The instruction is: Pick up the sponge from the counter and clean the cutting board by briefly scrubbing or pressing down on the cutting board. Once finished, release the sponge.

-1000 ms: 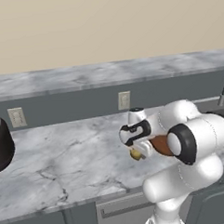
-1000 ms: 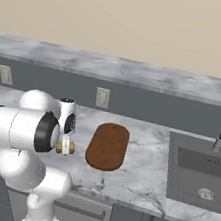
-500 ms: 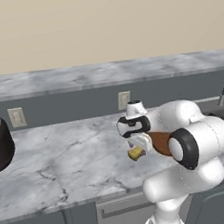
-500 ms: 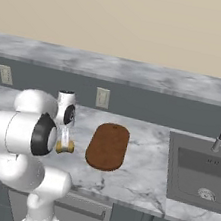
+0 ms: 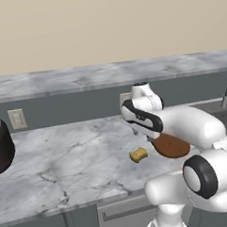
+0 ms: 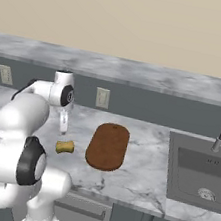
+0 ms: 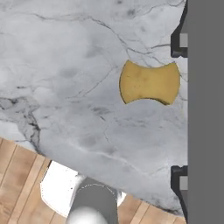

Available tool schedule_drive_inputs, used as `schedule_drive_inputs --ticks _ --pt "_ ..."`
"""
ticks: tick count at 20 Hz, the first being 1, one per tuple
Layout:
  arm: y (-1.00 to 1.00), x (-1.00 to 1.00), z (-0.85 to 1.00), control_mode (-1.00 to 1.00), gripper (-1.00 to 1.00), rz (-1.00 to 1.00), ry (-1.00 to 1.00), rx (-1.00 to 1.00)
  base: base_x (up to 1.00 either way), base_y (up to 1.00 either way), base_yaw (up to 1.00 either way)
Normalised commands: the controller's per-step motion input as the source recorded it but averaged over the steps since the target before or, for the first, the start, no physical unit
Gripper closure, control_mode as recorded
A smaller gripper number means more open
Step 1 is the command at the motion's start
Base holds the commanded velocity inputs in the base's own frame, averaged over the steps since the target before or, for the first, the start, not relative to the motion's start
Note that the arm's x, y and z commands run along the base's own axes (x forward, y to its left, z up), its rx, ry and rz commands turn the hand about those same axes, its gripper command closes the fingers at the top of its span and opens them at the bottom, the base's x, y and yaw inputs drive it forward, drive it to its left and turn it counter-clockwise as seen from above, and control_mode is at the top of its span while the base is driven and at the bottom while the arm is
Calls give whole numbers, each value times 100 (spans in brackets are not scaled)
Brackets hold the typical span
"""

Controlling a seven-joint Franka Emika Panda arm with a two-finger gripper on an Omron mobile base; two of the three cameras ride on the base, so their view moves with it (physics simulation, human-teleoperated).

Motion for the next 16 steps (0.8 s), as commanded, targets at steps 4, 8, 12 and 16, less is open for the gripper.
schedule_drive_inputs --ticks 4,8,12,16 --pt "3 -26 88 -100 -100 0 0 0 0 0 0" --pt "5 -43 61 -100 -100 -1 -2 0 0 0 0" --pt "8 -47 51 -100 -100 -3 -9 0 0 0 0" --pt "6 -42 44 -100 -100 -1 -18 0 0 0 0"
